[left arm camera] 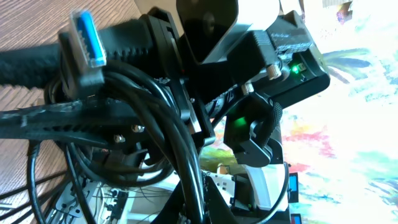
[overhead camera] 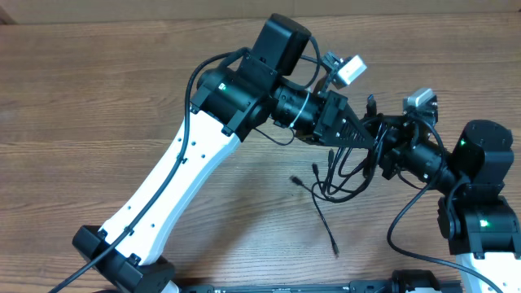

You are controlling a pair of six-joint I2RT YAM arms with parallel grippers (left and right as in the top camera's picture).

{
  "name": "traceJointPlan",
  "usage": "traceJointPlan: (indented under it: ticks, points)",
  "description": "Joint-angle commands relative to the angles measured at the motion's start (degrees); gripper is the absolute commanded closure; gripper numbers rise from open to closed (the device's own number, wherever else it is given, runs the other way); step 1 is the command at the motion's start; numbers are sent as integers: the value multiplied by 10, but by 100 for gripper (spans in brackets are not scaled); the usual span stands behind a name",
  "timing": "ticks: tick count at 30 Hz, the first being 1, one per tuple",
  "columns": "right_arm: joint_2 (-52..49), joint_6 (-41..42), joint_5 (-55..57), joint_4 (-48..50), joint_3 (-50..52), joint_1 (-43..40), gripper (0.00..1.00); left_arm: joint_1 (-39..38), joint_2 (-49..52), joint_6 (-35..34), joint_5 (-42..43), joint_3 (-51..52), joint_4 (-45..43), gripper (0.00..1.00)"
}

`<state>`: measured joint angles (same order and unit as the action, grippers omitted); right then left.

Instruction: Untangle cables

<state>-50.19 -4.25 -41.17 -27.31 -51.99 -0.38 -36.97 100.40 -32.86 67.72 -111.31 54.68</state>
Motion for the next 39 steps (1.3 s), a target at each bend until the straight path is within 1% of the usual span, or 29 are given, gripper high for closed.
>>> traceJointPlan:
  ticks: [1, 4, 6, 12, 15, 19, 20, 23, 27, 29, 31, 34, 36, 39]
  points:
    - [10, 1, 1, -14, -9, -1, 85, 24, -4, 8, 22, -7, -1, 96]
    - [19, 0, 1, -38, -9, -1, 90, 51, -4, 8, 4, -7, -1, 96]
    - [24, -2, 1, -52, -9, -1, 92, 64, -4, 8, -5, -7, 0, 96]
    - [30, -4, 1, -80, -9, -1, 92, 98, -4, 9, -45, -7, 12, 95]
    - [30, -4, -2, -83, -9, -1, 92, 102, -4, 12, -69, -7, 12, 95]
    - [30, -9, -19, -93, -9, -1, 92, 107, -4, 12, -136, -7, 17, 95]
    - [30, -11, -31, -97, -9, -1, 92, 108, -4, 11, -176, -7, 21, 96]
    - [30, -21, -52, -101, -9, -1, 92, 108, -4, 11, -236, -7, 21, 96]
    - [30, -21, -59, -109, -9, -1, 92, 108, -4, 11, -293, -7, 20, 95]
    - [30, -35, -73, -112, -9, -1, 92, 109, -4, 4, -321, -7, 20, 95]
    - [30, -45, -93, -115, -9, -1, 91, 111, -4, -10, -350, -7, 17, 93]
    - [30, -53, -110, -122, -9, -1, 91, 111, -4, -10, -384, -7, 9, 91]
    - [30, -53, -113, -127, -9, -1, 91, 111, -4, -10, -424, -7, 8, 89]
    - [30, -53, -117, -127, -9, -1, 91, 111, -4, -10, -427, -7, 10, 87]
